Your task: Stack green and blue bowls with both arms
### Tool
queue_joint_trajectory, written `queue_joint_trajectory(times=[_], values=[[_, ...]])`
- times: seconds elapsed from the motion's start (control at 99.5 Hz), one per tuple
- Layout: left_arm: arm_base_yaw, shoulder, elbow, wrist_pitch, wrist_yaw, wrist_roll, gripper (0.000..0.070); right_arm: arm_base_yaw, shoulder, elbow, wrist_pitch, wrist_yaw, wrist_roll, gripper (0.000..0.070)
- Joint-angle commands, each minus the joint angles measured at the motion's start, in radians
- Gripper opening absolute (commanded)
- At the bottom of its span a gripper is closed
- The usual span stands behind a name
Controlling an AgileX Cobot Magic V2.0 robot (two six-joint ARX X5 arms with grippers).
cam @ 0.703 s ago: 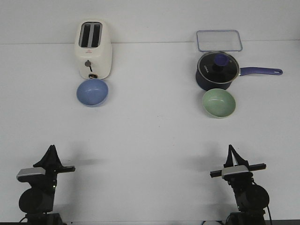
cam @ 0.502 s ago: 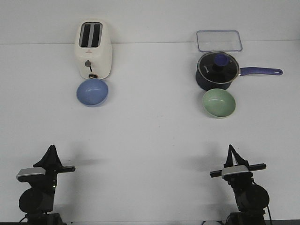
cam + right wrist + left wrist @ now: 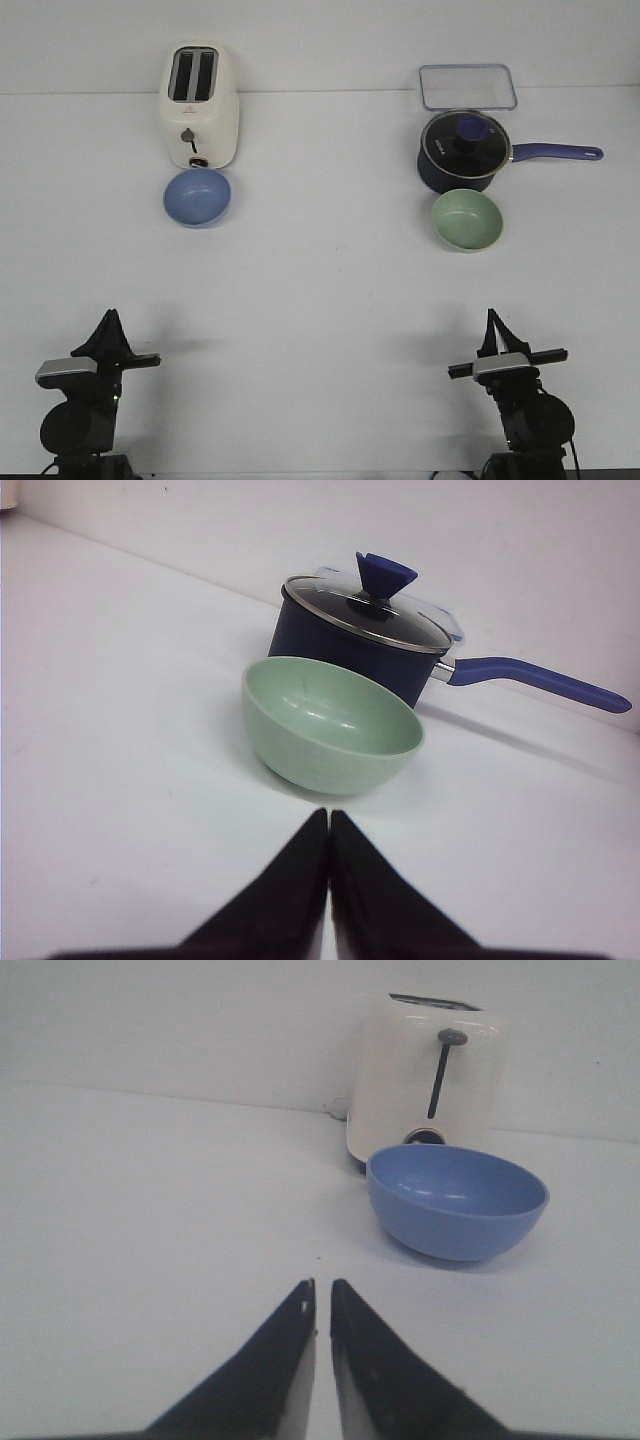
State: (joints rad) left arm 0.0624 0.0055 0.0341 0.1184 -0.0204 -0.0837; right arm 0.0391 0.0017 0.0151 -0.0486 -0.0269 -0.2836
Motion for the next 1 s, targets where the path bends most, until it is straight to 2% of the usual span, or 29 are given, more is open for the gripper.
queue_joint_trajectory(times=[0.0, 0.221, 0.311, 0.482, 0.613, 0.874, 0.995], values=[[0.002, -0.002, -0.02, 0.011, 0.003, 0.016, 0.0015, 0.001, 0.0, -0.002, 0.011, 0.0, -0.002, 0.0], [0.002, -0.002, -0.02, 0.011, 0.003, 0.016, 0.0015, 0.001, 0.0, -0.002, 0.017, -0.002, 0.011, 0.0], [0.002, -0.002, -0.02, 0.011, 0.003, 0.016, 0.0015, 0.001, 0.0, -0.002, 0.022, -0.003, 0.103, 0.0], [0.002, -0.002, -0.02, 0.011, 0.003, 0.016, 0.0015, 0.001, 0.0, -0.002, 0.029, 0.001, 0.402, 0.0], [0.002, -0.002, -0.02, 0.011, 0.003, 0.016, 0.0015, 0.001, 0.0, 0.009, 0.01, 0.001, 0.545, 0.0], [0.002, -0.002, -0.02, 0.01, 0.003, 0.016, 0.0015, -0.001, 0.127, 0.144, -0.068, 0.024, 0.678, 0.0], [0.002, -0.002, -0.02, 0.01, 0.003, 0.016, 0.0015, -0.001, 0.291, 0.263, -0.115, 0.053, 0.676, 0.0]])
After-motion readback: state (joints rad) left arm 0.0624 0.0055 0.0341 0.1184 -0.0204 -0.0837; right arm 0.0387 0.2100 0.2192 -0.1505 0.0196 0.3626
